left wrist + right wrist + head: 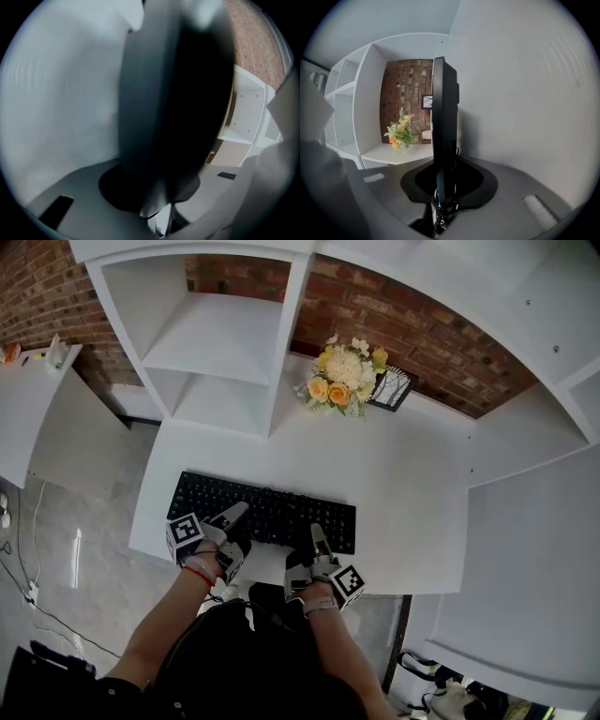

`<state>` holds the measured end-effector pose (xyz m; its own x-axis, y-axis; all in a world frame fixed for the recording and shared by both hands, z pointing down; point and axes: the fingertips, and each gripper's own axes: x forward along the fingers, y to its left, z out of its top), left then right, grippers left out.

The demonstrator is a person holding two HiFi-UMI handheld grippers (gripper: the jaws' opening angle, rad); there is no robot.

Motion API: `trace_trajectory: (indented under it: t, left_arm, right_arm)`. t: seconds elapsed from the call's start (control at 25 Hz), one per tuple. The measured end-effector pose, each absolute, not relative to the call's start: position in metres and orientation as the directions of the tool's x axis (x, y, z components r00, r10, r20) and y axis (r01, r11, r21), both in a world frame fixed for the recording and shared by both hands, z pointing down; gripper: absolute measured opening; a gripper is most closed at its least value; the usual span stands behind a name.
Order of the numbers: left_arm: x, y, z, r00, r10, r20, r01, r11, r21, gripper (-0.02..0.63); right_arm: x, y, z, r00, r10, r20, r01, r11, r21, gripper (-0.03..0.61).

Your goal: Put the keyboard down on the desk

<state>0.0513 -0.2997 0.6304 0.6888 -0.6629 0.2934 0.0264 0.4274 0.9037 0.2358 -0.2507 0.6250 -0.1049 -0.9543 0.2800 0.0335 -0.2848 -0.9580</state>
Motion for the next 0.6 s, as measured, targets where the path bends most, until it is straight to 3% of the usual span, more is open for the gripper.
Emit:
trace_trajectory:
  t: [0.32,0.6]
  left_arm:
    - [0.056,-0.294,0.608,0.772,-0.623,0.126,0.084,0.297,0.951,0.173]
    - [0.067,-0.26,0.594,0.911,-0.406,0.073,-0.063,0.04,0.997,0.193]
  right_arm:
    - [0.238,-0.252,0.631,-0.075,-0.946,0.316,0.099,-0.323,-0.941,0.08]
    - [0.239,-0.255,0.626,-0.058,-0.931,0.361,0.134,-0.366,-0.921,0.081]
